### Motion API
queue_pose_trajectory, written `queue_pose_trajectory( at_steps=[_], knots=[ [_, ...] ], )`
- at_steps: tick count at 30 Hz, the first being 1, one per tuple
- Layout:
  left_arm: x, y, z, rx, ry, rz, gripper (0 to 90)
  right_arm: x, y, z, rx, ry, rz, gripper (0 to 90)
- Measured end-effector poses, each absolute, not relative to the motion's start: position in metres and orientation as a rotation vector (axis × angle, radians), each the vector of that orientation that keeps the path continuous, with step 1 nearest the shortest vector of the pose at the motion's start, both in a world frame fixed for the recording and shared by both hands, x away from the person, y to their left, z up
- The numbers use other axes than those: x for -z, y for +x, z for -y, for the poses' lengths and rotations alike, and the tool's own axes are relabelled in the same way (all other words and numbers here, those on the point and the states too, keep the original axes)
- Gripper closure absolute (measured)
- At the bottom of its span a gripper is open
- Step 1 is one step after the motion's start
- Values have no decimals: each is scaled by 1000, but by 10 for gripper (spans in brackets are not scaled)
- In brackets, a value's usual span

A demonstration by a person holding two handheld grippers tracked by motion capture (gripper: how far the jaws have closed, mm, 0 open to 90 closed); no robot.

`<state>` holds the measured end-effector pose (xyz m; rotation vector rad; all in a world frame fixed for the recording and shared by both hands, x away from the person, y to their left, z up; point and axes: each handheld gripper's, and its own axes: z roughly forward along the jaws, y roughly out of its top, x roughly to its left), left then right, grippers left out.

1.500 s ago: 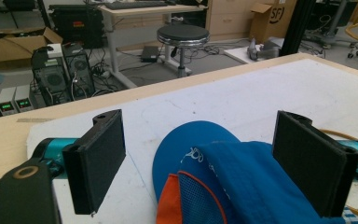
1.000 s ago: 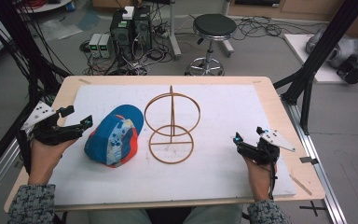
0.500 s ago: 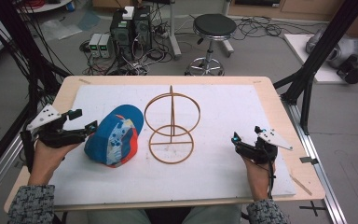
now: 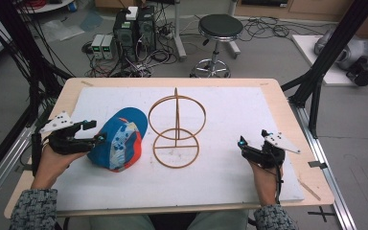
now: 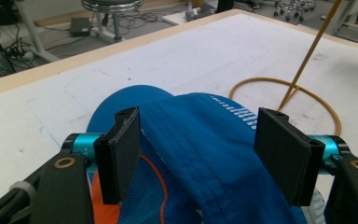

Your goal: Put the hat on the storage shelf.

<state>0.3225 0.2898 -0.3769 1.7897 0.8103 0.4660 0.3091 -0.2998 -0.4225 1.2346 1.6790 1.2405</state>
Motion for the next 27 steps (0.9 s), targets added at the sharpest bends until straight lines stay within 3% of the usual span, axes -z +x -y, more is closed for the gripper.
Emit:
queue_pose_trajectory(
  at_steps=[27],
  knots=[
    [390,327,-300,-253,1896,-857,394,423,310,299,-1250,1243,-1706,125]
  ],
)
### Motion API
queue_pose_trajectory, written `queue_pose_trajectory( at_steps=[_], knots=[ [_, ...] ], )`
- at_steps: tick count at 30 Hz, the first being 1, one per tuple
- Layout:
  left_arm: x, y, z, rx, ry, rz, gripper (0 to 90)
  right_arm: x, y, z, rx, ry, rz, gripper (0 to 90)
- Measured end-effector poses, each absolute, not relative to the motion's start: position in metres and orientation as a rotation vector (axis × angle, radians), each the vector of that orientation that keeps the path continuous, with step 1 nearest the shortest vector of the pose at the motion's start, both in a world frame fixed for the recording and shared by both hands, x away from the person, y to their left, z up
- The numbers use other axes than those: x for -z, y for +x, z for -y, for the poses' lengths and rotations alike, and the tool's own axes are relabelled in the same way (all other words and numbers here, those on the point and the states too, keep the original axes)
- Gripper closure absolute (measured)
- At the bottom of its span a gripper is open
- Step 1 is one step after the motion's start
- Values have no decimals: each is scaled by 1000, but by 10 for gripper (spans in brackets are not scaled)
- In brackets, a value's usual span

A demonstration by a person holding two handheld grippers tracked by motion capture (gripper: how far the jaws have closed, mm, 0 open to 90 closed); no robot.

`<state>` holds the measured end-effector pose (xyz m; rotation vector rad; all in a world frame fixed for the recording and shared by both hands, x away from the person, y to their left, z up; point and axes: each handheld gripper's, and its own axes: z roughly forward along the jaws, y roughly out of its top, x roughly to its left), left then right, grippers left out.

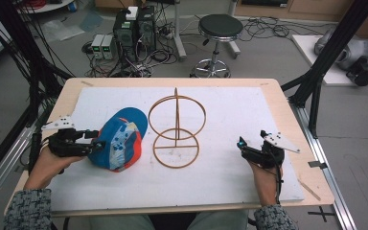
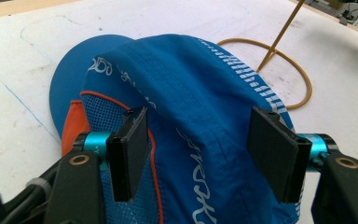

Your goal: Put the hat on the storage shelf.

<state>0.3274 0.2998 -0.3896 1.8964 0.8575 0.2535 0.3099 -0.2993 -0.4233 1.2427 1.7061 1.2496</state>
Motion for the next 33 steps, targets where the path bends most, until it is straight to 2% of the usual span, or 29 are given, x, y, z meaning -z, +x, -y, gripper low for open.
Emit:
queue_pose_trajectory(
  at_steps=[7,13,15,17,24,33],
  knots=[
    [393,329,-298,-232,1919,-869,472,423,310,300,-1247,1249,-1709,125],
    [392,329,-297,-238,1909,-858,632,424,311,300,-1244,1243,-1713,125],
    [391,328,-297,-235,1897,-860,651,424,311,300,-1246,1246,-1718,125],
    [390,328,-297,-242,1879,-851,726,424,311,299,-1246,1247,-1719,125],
    [387,326,-298,-256,1814,-849,867,425,312,300,-1242,1248,-1726,125],
    [381,322,-297,-292,1676,-819,888,425,312,300,-1243,1255,-1731,125]
  ],
)
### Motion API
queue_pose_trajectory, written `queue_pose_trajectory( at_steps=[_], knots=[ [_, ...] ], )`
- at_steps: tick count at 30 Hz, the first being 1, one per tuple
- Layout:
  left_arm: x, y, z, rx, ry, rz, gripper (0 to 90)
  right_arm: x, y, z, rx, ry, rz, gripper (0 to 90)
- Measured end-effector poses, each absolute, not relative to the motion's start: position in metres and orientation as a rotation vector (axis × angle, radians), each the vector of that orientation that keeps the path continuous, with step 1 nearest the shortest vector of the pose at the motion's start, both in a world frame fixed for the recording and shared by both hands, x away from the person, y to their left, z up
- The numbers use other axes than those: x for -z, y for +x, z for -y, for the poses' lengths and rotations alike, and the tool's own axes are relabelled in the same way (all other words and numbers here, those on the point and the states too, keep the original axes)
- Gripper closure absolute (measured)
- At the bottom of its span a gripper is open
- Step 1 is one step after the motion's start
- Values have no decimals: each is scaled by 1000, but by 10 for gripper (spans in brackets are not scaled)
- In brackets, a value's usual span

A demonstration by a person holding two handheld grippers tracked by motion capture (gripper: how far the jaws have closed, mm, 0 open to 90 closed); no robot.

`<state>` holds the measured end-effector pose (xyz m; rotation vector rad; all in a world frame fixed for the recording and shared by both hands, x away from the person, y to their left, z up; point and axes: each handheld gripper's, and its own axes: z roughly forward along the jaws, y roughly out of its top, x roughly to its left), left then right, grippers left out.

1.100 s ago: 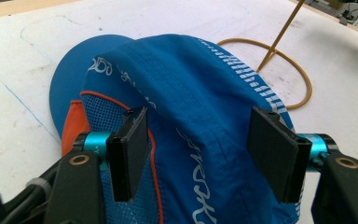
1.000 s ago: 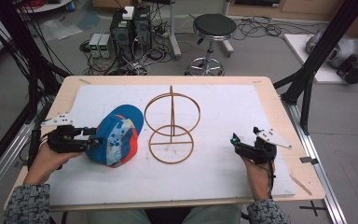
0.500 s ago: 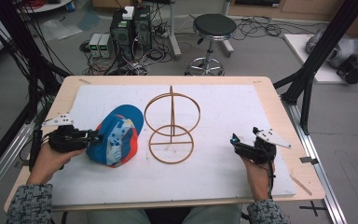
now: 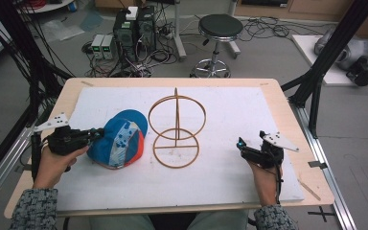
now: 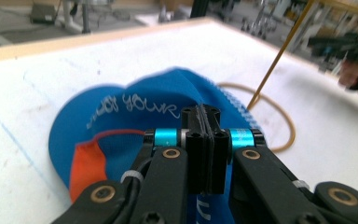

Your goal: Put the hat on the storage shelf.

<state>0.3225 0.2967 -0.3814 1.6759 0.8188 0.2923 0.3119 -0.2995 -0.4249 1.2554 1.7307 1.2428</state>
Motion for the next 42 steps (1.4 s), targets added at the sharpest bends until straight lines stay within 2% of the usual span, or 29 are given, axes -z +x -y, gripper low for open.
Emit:
queue_pose_trajectory(
  at_steps=[17,24,32,42],
  knots=[
    [357,313,-297,-277,1483,-830,889,425,312,300,-1251,1271,-1736,125],
    [338,313,-305,-314,1437,-861,889,426,313,301,-1262,1288,-1726,125],
    [303,322,-306,-359,1418,-902,889,426,316,301,-1281,1293,-1724,126],
    [256,341,-293,-436,1380,-856,889,426,316,300,-1290,1291,-1730,125]
  ],
)
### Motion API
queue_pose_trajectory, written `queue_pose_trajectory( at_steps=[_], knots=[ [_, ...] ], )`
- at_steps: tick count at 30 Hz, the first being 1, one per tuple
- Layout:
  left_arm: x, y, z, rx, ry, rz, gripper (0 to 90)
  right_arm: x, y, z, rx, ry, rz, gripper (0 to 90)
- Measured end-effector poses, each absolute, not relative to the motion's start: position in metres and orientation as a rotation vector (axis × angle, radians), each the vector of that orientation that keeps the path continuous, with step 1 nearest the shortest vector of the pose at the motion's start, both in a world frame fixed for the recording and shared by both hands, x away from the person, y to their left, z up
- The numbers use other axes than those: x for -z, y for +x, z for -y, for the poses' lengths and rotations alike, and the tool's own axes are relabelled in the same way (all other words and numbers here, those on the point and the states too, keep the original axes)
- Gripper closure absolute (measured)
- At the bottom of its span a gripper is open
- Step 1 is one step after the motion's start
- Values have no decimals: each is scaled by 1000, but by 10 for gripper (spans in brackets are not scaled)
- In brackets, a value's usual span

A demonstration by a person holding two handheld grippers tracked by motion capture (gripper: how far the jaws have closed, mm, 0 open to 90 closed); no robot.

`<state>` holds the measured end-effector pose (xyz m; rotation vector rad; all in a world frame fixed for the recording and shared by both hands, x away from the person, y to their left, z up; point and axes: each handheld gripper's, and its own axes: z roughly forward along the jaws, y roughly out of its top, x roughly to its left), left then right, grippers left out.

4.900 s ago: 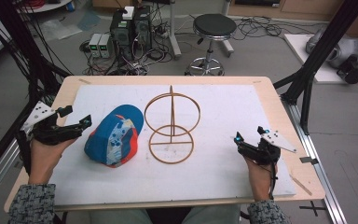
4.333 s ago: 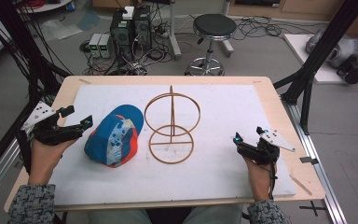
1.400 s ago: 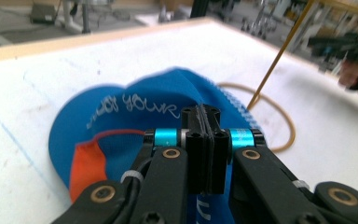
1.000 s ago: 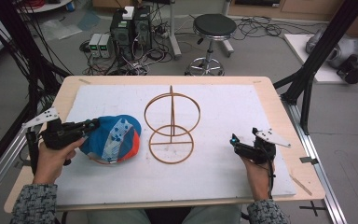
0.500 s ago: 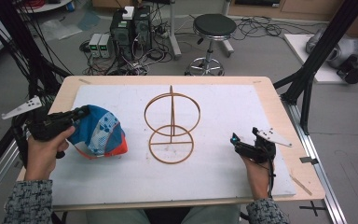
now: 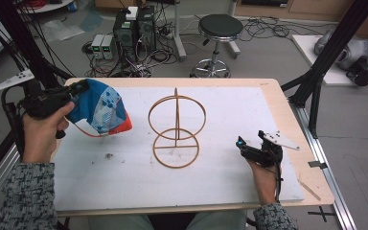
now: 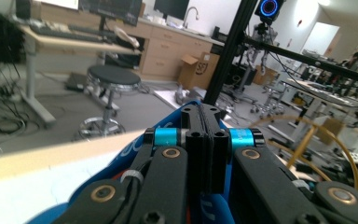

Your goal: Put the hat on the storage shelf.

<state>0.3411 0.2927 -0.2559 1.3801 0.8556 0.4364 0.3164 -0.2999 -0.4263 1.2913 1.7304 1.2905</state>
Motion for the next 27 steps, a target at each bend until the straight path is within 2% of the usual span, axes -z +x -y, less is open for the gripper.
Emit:
queue_pose_trajectory(
  at_steps=[12,27],
  knots=[
    [203,359,-255,-445,1315,-763,889,426,317,298,-1279,1274,-1743,126],
    [173,386,-198,-361,1263,-700,889,427,316,300,-1275,1278,-1748,125]
  ],
)
